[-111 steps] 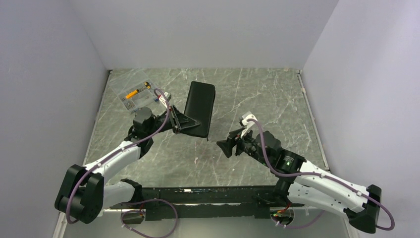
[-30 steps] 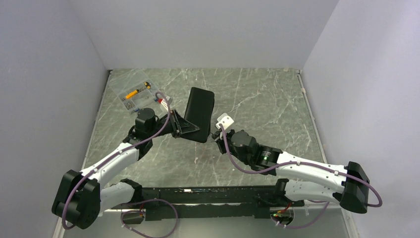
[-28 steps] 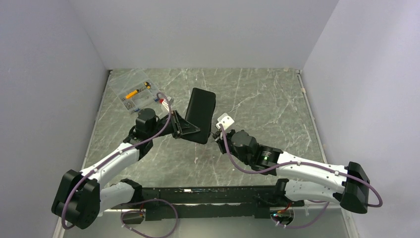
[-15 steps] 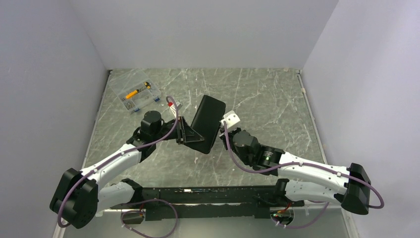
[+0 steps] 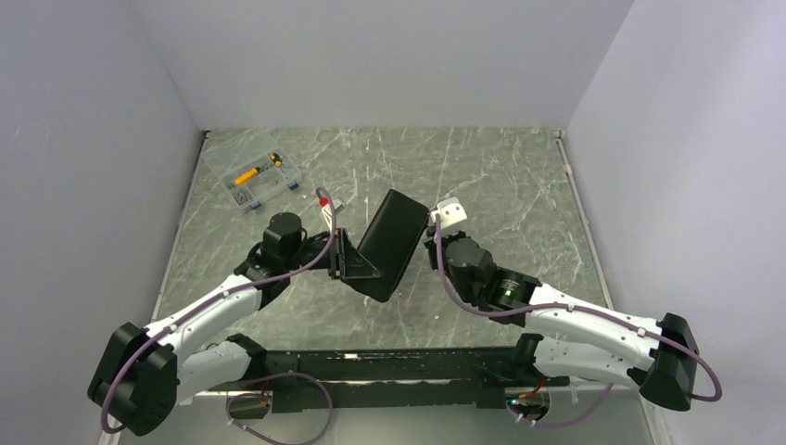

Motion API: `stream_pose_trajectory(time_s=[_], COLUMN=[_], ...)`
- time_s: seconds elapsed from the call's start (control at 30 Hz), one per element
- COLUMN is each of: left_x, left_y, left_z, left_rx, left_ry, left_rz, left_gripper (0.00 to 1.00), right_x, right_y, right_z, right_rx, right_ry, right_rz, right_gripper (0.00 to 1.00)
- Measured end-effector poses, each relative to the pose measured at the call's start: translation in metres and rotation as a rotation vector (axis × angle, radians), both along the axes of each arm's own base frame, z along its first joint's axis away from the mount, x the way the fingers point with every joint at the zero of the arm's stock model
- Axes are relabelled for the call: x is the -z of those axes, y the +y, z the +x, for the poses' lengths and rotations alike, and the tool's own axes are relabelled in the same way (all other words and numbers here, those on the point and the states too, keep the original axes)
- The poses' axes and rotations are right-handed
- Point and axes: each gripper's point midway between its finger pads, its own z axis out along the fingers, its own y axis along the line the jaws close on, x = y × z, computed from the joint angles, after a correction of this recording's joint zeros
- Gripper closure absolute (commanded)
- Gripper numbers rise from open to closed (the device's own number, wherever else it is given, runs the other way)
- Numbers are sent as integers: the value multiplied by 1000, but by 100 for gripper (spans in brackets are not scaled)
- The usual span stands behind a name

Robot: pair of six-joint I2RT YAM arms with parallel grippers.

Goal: Sort the hair-cutting tools

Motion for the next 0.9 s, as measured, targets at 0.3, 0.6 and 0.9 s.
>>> stream_pose_trajectory(time_s=[0.3,0.6,0.9], left_x=[4,11,18], left_y=[6,11,17], left_z=[-14,-22,-29], left_rx=[38,50,74], left_ry=[-48,-93,-136], left_rz=[9,25,57], left_gripper=[100,100,100], right_x=[-8,-5,-4], right_y=[-12,-15,-15], right_z=[7,-1,-4], right_rx=[21,-94,-176], right_ry=[-8,-48,-100], right_rz=[28,-51,-154], right_gripper=[100,100,100])
